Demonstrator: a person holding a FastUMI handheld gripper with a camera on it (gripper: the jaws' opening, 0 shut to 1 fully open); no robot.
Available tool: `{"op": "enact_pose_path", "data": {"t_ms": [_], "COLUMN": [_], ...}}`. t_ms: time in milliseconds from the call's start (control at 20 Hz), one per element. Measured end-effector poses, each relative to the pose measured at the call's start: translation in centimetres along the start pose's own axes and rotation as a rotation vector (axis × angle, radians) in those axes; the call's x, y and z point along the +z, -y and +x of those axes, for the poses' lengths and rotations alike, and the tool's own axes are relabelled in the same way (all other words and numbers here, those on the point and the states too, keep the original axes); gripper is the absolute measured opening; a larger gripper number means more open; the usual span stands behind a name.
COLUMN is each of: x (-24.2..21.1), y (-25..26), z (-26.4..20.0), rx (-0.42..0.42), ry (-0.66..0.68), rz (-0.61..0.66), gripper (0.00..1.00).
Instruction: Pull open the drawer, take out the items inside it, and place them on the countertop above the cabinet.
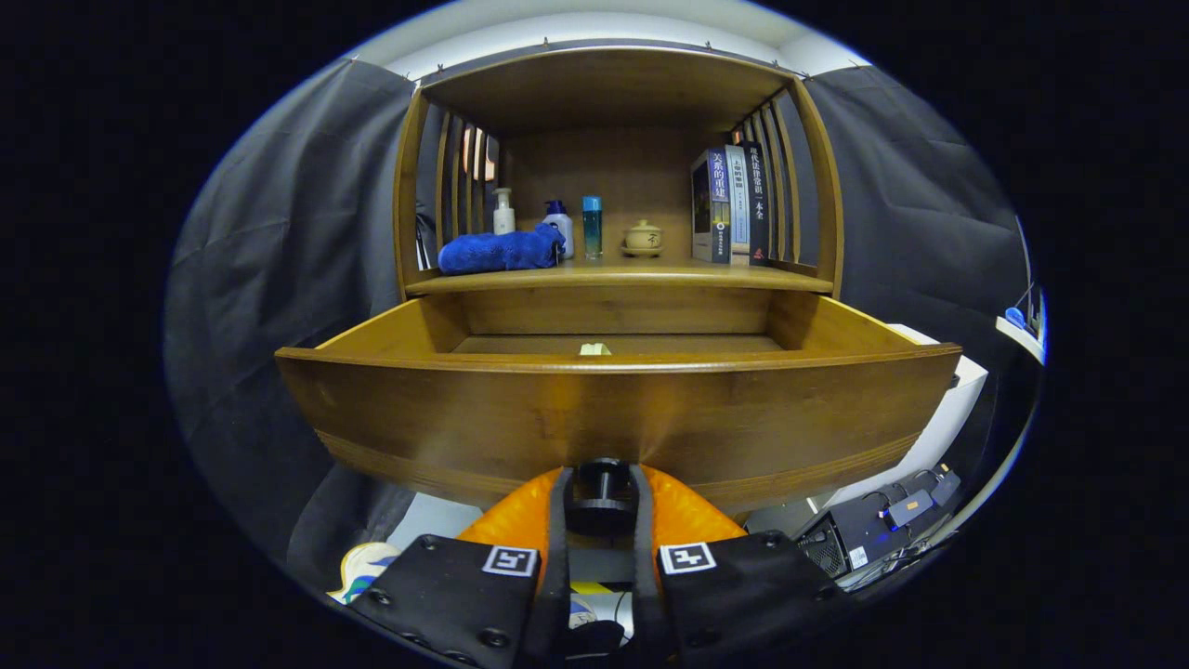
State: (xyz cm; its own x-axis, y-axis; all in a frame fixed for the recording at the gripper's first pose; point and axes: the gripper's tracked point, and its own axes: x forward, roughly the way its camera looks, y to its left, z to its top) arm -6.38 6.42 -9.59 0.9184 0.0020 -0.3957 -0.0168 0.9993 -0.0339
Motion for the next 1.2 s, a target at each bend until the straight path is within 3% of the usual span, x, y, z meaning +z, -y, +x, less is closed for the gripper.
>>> {"op": "enact_pose_path", "data": {"t_ms": [400, 500, 750, 950, 1100, 1200], "x": [-0.1, 0.0, 0.8, 4.4, 10.6, 14.0], "y": [0.0, -0.1, -1.3, -1.5, -0.7, -0.5], "z": [0.0, -0.1, -1.4, -3.6, -4.6, -4.0], "rx": [-0.008, -0.007, 0.024, 0.056, 0.068, 0.086], "ry": [-0.012, -0.004, 0.017, 0.075, 0.143, 0.093], "rz": [0.003, 0.01, 0.035, 0.061, 0.029, 0.005], "gripper": [0.41, 0.49, 0.97, 1.0, 1.0, 1.0]}}
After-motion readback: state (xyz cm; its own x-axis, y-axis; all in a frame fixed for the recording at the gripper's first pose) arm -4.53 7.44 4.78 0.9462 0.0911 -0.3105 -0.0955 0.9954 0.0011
